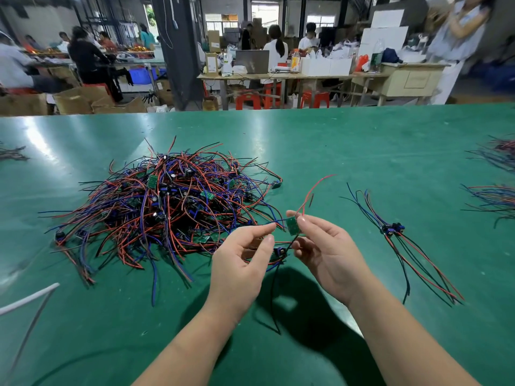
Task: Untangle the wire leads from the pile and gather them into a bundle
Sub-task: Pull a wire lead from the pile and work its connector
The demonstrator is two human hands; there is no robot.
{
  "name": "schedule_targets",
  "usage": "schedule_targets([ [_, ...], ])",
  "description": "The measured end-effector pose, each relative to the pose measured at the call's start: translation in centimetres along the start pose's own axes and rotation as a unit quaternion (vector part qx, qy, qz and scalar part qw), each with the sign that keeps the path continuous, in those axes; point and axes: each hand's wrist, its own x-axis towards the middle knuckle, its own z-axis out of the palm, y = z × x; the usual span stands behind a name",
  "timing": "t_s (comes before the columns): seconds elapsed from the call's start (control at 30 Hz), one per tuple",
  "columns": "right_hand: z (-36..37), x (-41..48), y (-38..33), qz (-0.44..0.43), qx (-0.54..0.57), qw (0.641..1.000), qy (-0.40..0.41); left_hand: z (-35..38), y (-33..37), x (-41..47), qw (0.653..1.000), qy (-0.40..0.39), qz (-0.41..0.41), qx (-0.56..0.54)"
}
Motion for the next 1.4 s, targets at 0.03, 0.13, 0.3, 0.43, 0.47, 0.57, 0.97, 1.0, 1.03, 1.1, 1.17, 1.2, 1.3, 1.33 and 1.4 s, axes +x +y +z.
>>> schedule_targets([
  [0.03, -0.1, 0.0, 0.1, -0.006, -0.01, 1.0, 0.001, 0.0, 0.0, 0.0, 1.0, -0.005, 0.015, 0.018],
  [0.13, -0.2, -0.1, 0.4, -0.053, -0.079, 0.995, -0.01, 0.0, 0.2, -0.1, 1.0, -0.018, -0.01, 0.005],
  [0.3, 0.0, -0.3, 1.0, -0.128, -0.166, 0.975, -0.076, 0.1, 0.4, 0.3, 0.981, -0.025, -0.137, -0.136],
  [0.43, 0.0, -0.7, 0.5, -0.156, -0.26, 0.94, -0.157, -0.4, 0.6, 1.3, 0.94, 0.05, -0.221, -0.254],
  [0.47, -0.1, -0.8, 0.3, -0.145, -0.273, 0.936, -0.166, -0.6, 0.6, 1.6, 0.926, 0.07, -0.238, -0.284],
  [0.57, -0.3, -1.1, -0.1, -0.082, -0.304, 0.929, -0.194, -1.2, 0.6, 2.1, 0.891, 0.084, -0.255, -0.367],
  [0.97, -0.1, -0.6, 1.0, 0.048, -0.16, 0.978, -0.127, -0.8, 1.5, 1.1, 0.885, -0.141, -0.33, -0.297],
  [1.0, -0.1, -0.6, 1.0, 0.04, -0.161, 0.978, -0.13, -1.0, 1.5, 1.1, 0.888, -0.144, -0.337, -0.278],
  [1.03, -0.1, -0.6, 1.0, 0.029, -0.176, 0.975, -0.129, -1.1, 1.5, 1.1, 0.889, -0.151, -0.345, -0.259],
  [1.1, -0.1, -0.7, 0.9, 0.004, -0.221, 0.967, -0.128, -1.3, 1.4, 1.1, 0.888, -0.162, -0.367, -0.225],
  [1.17, -0.3, -0.6, 0.8, -0.007, -0.236, 0.962, -0.137, -1.5, 1.3, 1.1, 0.887, -0.165, -0.381, -0.202],
  [1.2, -0.4, -0.6, 0.7, -0.006, -0.231, 0.962, -0.142, -1.6, 1.3, 1.2, 0.888, -0.168, -0.382, -0.193],
  [1.3, -0.5, -0.5, 1.0, 0.007, -0.206, 0.97, -0.131, -1.9, 1.2, 1.3, 0.889, -0.183, -0.377, -0.183],
  [1.33, -0.4, -0.4, 1.1, 0.012, -0.188, 0.975, -0.122, -1.9, 1.2, 1.2, 0.89, -0.188, -0.375, -0.182],
  [1.4, -0.3, -0.3, 1.4, 0.015, -0.163, 0.981, -0.102, -1.8, 1.0, 1.1, 0.89, -0.194, -0.375, -0.173],
])
